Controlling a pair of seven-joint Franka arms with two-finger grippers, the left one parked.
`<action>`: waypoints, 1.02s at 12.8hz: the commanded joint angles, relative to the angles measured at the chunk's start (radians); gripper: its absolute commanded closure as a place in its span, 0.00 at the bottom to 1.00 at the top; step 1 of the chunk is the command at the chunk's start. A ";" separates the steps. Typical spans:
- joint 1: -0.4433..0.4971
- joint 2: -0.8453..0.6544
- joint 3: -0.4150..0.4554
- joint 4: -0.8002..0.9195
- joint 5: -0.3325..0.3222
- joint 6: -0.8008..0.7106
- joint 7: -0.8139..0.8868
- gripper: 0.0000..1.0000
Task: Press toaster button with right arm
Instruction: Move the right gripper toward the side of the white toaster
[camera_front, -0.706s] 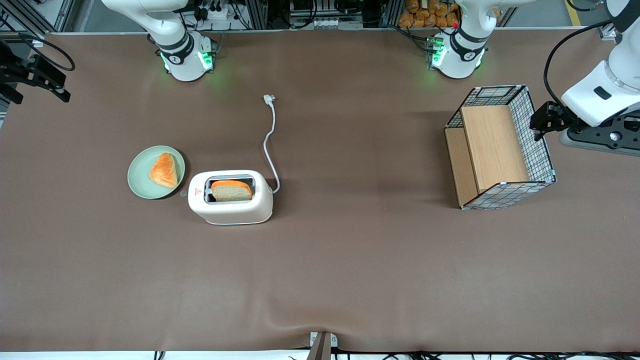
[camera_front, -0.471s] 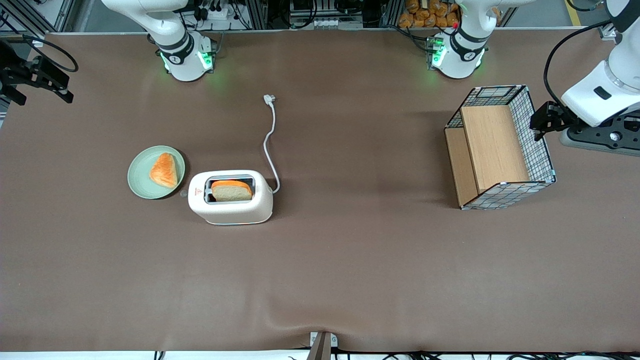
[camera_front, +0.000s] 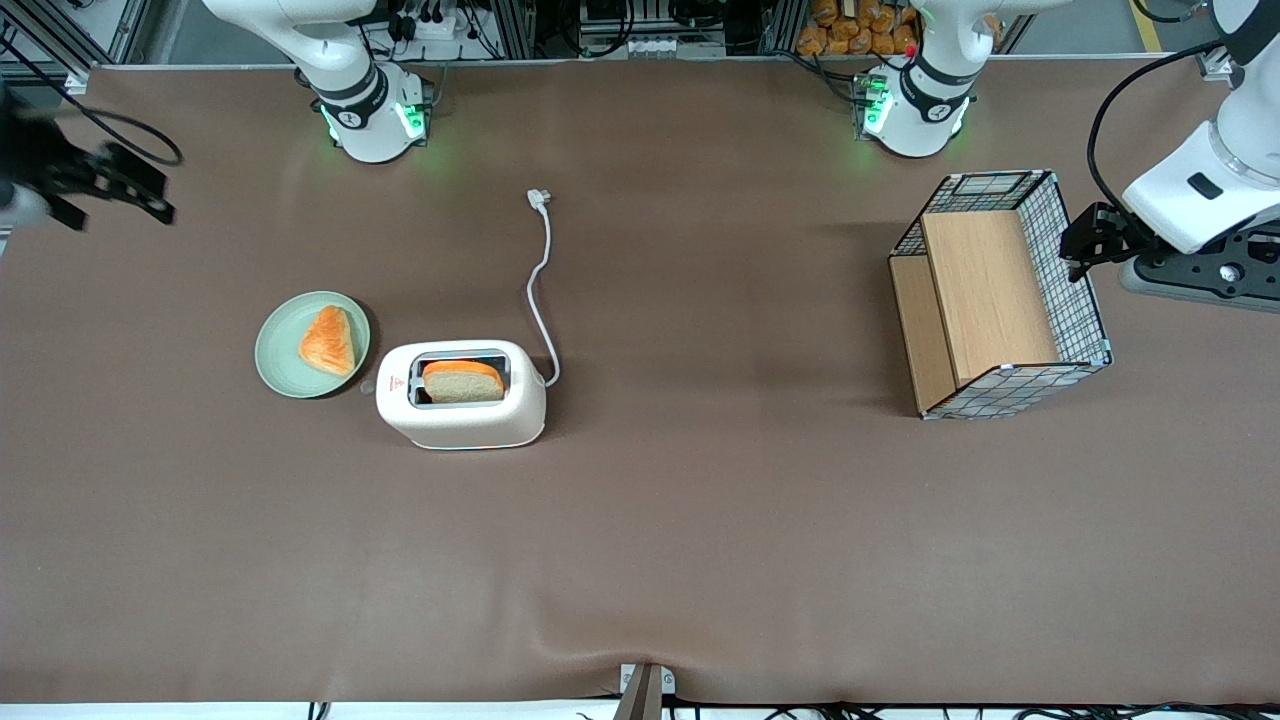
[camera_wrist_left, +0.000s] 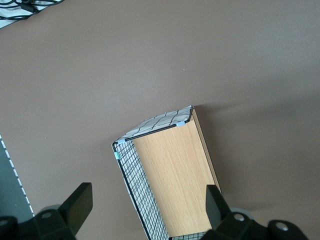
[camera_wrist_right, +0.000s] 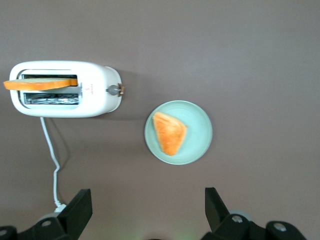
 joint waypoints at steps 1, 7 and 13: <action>0.026 0.082 -0.003 -0.022 0.031 0.075 0.002 0.00; 0.032 0.159 -0.001 -0.212 0.274 0.308 -0.006 1.00; 0.022 0.250 -0.004 -0.268 0.485 0.446 -0.225 1.00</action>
